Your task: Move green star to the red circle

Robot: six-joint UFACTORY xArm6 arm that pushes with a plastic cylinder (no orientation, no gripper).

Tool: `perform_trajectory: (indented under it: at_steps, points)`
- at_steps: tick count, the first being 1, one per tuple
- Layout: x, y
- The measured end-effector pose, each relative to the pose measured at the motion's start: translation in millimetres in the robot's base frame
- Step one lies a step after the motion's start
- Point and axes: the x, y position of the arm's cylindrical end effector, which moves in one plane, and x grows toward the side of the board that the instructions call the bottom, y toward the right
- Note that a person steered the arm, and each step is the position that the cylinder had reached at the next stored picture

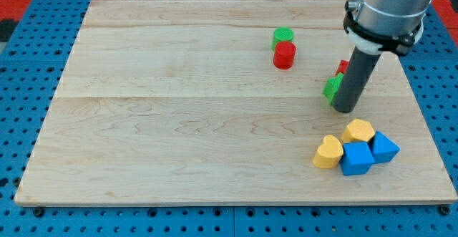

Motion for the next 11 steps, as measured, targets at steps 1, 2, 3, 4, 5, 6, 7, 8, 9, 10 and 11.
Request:
perform_trajectory:
  at_steps: [1, 2, 3, 4, 5, 6, 7, 8, 9, 10, 11]
  points:
    - [-23.9, 5.8]
    - [-24.1, 30.2]
    - [-24.4, 89.3]
    - [-32.3, 102.3]
    - [-32.3, 85.9]
    - [-32.0, 55.2]
    - [-36.3, 40.1]
    - [-47.6, 25.4]
    - [-53.1, 1.0]
    - [-54.1, -30.3]
    - [-55.2, -28.8]
